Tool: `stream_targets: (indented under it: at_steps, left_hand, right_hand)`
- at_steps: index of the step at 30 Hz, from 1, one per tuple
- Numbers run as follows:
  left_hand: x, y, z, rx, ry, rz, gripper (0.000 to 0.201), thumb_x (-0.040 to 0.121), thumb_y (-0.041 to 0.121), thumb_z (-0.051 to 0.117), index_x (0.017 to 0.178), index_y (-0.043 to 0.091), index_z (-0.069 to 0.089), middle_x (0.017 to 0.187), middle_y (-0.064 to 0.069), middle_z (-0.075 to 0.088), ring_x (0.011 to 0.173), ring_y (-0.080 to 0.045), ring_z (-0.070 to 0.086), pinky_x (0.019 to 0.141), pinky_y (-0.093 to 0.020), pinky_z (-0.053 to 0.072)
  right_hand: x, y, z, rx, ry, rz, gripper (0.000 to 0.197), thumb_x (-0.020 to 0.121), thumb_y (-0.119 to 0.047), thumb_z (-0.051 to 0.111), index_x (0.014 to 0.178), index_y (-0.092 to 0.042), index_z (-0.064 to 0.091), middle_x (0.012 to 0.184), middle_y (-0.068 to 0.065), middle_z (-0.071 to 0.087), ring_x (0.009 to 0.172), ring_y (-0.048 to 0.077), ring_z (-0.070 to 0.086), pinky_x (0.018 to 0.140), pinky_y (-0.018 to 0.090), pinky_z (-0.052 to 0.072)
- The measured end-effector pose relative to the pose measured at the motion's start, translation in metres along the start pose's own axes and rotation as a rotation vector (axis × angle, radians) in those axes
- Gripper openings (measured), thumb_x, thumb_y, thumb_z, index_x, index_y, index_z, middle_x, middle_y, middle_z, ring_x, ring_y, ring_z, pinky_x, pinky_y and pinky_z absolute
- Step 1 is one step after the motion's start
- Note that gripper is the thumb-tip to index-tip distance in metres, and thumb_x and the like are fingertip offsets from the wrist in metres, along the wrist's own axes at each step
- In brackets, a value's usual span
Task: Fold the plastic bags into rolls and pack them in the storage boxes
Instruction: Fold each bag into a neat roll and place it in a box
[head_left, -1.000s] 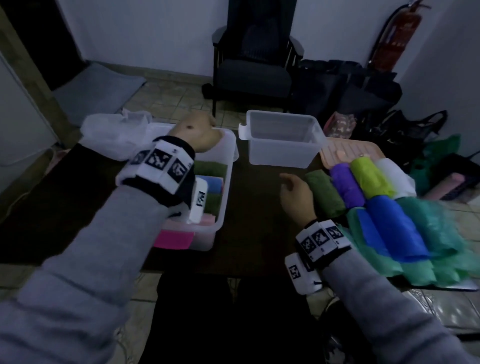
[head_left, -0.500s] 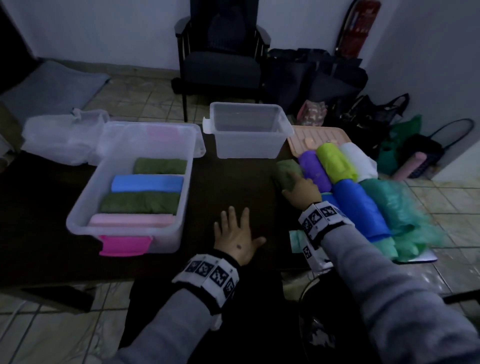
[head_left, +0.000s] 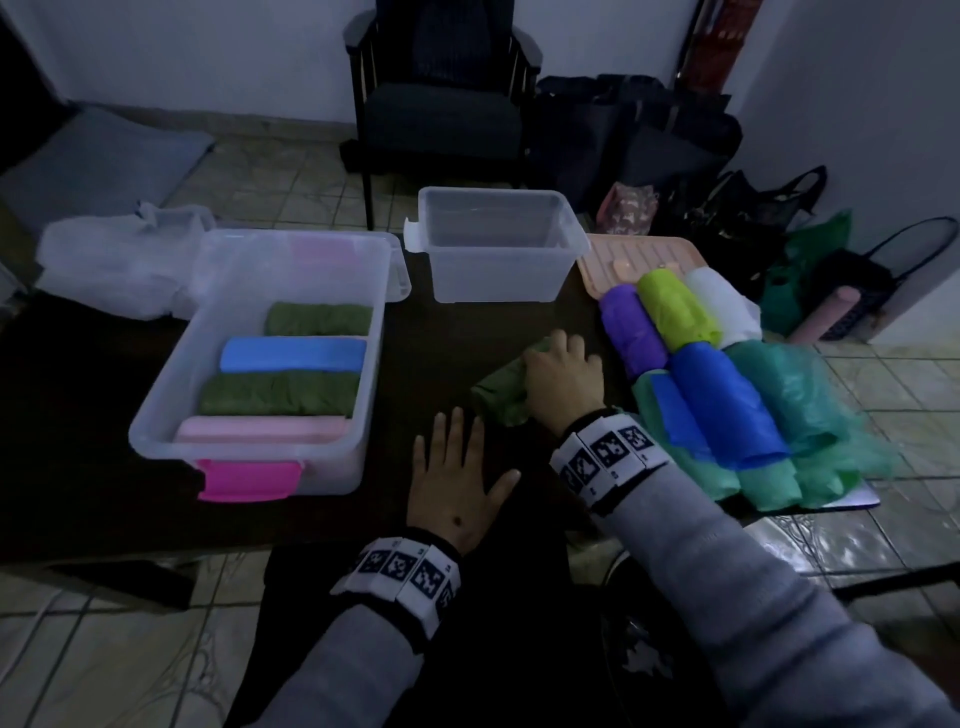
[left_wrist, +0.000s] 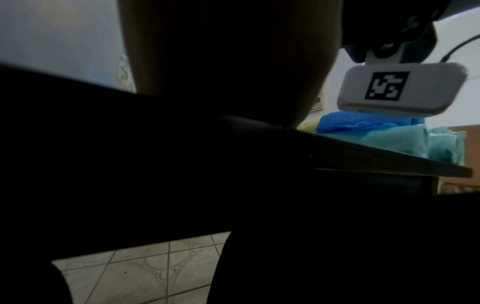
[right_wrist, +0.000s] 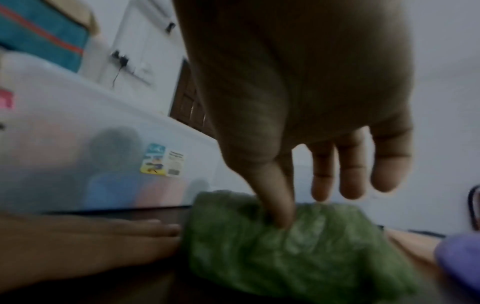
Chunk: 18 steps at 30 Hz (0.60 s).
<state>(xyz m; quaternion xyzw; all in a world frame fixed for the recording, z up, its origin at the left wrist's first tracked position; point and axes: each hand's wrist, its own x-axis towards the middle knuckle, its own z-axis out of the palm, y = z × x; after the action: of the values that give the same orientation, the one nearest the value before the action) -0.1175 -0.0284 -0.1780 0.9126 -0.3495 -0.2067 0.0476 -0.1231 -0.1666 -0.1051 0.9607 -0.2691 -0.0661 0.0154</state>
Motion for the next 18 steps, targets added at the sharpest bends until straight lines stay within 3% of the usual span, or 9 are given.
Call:
stream_targets:
  at_steps: [2,6,10,14,18]
  left_hand:
    - [0.000,0.000,0.000,-0.001,0.008,0.005,0.075,0.093,0.062,0.015,0.150,0.018,-0.008,0.157,-0.006,-0.016,0.144,-0.024,-0.018,0.116,-0.042,-0.010]
    - [-0.001,-0.001,-0.002,-0.026,-0.003,0.009,0.076,0.093,0.063,0.015,0.150,0.019,-0.009,0.157,-0.006,-0.017,0.144,-0.023,-0.019,0.116,-0.042,-0.011]
    - [-0.001,-0.003,-0.007,-0.096,-0.021,0.024,0.075,0.094,0.061,0.022,0.151,0.019,-0.003,0.158,-0.005,-0.013,0.145,-0.022,-0.017,0.116,-0.042,-0.008]
    - [0.005,-0.011,-0.026,-0.337,0.010,0.023,0.051,0.101,0.034,0.033,0.147,0.014,0.024,0.157,-0.003,0.015,0.145,-0.020,0.010,0.118,-0.036,0.011]
    - [0.008,-0.010,-0.050,-0.522,0.093,-0.113,0.039,0.100,0.016,0.033,0.138,0.015,0.041,0.141,-0.004,0.043,0.129,-0.020,0.041,0.106,-0.032,0.033]
  right_hand:
    - [0.009,0.008,-0.005,-0.057,0.017,-0.127,0.038,0.095,-0.013,0.041,0.133,-0.016,0.044,0.142,0.009,0.034,0.129,0.030,0.032,0.099,0.043,0.033]
    - [0.021,0.020,-0.009,-0.061,-0.145,-0.293,0.056,0.092,-0.018,0.052,0.144,-0.029,0.032,0.145,0.004,0.035,0.132,0.027,0.032,0.104,0.043,0.031]
    - [0.019,0.024,-0.007,-0.159,-0.094,-0.354,0.055,0.085,-0.024,0.063,0.136,-0.024,0.043,0.139,0.005,0.036,0.128,0.026,0.032,0.102,0.041,0.030]
    - [0.011,0.027,-0.001,-0.036,-0.133,-0.371,0.060,0.077,-0.022,0.071,0.129,-0.016,0.042,0.131,0.006,0.042,0.122,0.024,0.040,0.099,0.039,0.036]
    - [-0.001,0.031,0.004,-0.035,-0.175,-0.405,0.060,0.077,-0.031,0.069,0.131,-0.020,0.043,0.127,0.006,0.038,0.118,0.024,0.038,0.096,0.038,0.035]
